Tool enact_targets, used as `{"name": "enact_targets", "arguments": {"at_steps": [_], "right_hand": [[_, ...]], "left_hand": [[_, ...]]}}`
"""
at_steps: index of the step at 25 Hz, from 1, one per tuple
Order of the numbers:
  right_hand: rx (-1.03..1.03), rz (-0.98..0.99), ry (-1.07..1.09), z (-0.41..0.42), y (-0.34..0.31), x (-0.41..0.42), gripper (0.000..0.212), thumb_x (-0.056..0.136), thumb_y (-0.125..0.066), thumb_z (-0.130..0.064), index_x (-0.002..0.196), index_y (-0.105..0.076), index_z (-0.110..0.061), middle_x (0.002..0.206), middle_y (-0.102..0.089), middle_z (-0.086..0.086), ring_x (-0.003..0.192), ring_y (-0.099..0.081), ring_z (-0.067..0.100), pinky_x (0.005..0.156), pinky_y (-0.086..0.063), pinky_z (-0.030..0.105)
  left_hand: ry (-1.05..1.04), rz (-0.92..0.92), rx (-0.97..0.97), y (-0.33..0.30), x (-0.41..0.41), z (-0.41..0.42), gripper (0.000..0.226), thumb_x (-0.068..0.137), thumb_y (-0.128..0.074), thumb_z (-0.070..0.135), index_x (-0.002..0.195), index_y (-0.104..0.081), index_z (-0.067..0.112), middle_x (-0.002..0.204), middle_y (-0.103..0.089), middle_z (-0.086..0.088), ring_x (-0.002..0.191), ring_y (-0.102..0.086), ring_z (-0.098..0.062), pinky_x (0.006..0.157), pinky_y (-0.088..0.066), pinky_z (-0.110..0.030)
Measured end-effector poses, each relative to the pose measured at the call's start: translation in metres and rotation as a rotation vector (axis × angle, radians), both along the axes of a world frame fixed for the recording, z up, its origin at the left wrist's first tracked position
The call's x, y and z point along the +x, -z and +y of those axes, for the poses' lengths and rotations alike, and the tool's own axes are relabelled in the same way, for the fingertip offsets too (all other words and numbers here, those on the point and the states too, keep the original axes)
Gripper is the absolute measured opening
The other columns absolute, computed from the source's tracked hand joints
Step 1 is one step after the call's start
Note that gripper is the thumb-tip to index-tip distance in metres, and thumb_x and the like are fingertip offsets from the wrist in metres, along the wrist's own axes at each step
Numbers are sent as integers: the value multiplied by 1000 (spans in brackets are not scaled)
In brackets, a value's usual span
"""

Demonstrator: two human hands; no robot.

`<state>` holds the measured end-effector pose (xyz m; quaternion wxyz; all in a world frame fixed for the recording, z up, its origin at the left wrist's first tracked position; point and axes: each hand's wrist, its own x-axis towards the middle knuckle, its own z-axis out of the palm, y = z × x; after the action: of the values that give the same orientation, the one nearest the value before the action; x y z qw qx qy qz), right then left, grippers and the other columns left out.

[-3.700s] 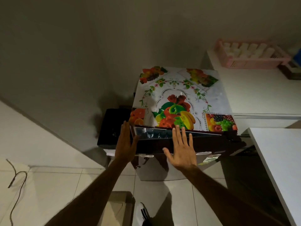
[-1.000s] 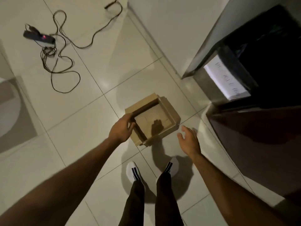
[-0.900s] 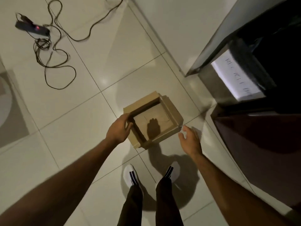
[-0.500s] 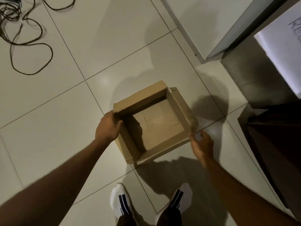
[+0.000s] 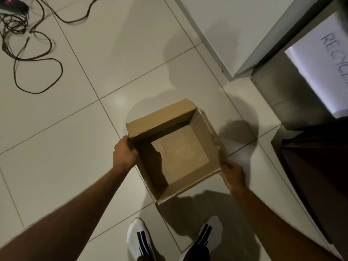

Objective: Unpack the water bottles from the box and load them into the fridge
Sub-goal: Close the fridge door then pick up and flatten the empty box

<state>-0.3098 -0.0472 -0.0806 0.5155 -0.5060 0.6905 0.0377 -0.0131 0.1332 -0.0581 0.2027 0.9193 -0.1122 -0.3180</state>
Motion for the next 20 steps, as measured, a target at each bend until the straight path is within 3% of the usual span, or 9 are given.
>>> {"name": "enact_targets", "arguments": {"at_steps": [4,7,9,11,14,17,18,20], "right_hand": [[65,-56,26,1,-115,-10,18,96,-62,-27,93,-71,-11,100,-69,22,96,-65,40,86,-56,48],[72,-77,64,5,-225,-19,17,94,-60,-18,96,-66,-2,103,-63,29,102,-60,45,97,-50,58],[49,-110,99,13,-310,-21,4,92,-61,-14,88,-61,-15,99,-64,18,99,-61,39,99,-50,56],[11,-181,65,23,-393,-25,5,93,-65,-15,98,-63,-15,110,-64,16,104,-61,34,100,-49,54],[6,-280,52,45,-515,-25,55,89,-73,-20,139,-51,-13,133,-60,8,117,-59,24,104,-48,46],[-98,-386,2,70,-623,-18,56,85,-76,-17,135,-52,-20,131,-60,3,108,-61,14,89,-50,28],[-141,-391,-59,77,-653,-13,59,86,-76,-19,138,-50,-20,133,-58,1,109,-61,14,89,-50,27],[-255,-333,-197,88,-695,-4,73,85,-77,-32,147,-40,-25,147,-45,1,128,-50,22,101,-46,39]], "left_hand": [[-13,-6,-91,-112,2,3,42,88,-56,-2,128,-58,11,118,-65,-10,101,-64,-34,83,-58,-54],[-2,-54,-194,-227,6,8,36,95,-57,9,131,-58,11,123,-63,-10,105,-61,-33,87,-56,-56],[30,-102,-235,-307,12,15,36,96,-56,12,131,-58,11,126,-63,-10,109,-60,-32,91,-54,-54],[59,-134,-277,-389,17,23,36,97,-56,12,132,-58,12,129,-62,-10,113,-58,-31,94,-53,-52],[103,-158,-337,-516,18,43,36,96,-58,12,132,-58,13,130,-61,-8,116,-58,-30,96,-53,-50],[151,-212,-398,-621,19,64,34,93,-60,12,127,-62,20,126,-64,-3,113,-61,-27,96,-53,-47],[174,-234,-428,-650,19,70,34,92,-61,12,125,-63,21,124,-65,-2,112,-61,-25,97,-53,-45],[226,-280,-488,-695,21,77,36,89,-63,11,124,-64,22,122,-66,-1,109,-62,-23,96,-53,-45]]}}
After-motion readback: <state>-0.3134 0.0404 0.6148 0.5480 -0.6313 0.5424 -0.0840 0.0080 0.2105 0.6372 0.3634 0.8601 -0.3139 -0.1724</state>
